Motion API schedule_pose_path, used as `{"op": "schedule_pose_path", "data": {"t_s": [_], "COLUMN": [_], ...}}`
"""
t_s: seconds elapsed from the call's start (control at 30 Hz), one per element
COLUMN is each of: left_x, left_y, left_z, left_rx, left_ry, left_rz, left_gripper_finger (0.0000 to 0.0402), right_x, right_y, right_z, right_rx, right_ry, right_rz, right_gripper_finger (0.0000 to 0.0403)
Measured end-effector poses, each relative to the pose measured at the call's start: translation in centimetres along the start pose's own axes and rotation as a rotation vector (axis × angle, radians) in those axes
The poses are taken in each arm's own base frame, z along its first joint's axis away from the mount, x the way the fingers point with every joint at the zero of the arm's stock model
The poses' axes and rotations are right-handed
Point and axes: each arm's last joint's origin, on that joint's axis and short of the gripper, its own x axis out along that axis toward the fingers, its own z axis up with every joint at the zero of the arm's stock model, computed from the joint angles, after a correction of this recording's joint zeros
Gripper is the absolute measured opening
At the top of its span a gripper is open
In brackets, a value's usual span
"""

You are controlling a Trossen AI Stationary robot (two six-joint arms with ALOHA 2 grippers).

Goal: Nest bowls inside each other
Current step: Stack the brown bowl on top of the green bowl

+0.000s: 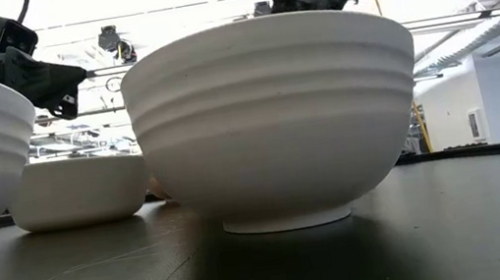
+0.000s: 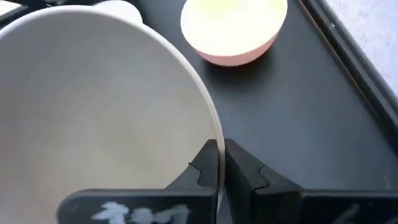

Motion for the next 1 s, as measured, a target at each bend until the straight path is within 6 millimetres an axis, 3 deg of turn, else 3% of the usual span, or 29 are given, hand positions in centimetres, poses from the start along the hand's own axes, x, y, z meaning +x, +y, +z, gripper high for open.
{"op": "schedule_pose_path", "data": {"t_s": [0.33, 0.53, 1.0], "left_x": [0.0, 0.0, 0.0], "left_y": [0.0, 0.0, 0.0], "left_z": [0.0, 0.0, 0.0], "left_rx": [-0.006, -0.008, -0.019], "left_ry": [0.000, 0.000, 0.001], "left_rz": [0.000, 0.000, 0.000], "left_gripper_finger": [0.0024, 0.0024, 0.0024], "right_x": [-4.7, -6.7, -7.3], "right_y": [2.0, 3.3, 5.1], "right_z": [-1.7, -3.8, -9.3], "right_rx": [-0.039, -0.078, -0.116], "right_ry": [-0.152, -0.261, -0.332], "right_rz": [-0.002, 0.004, -0.032], "right_gripper_finger": [0.0000, 0.0000, 0.0001]}}
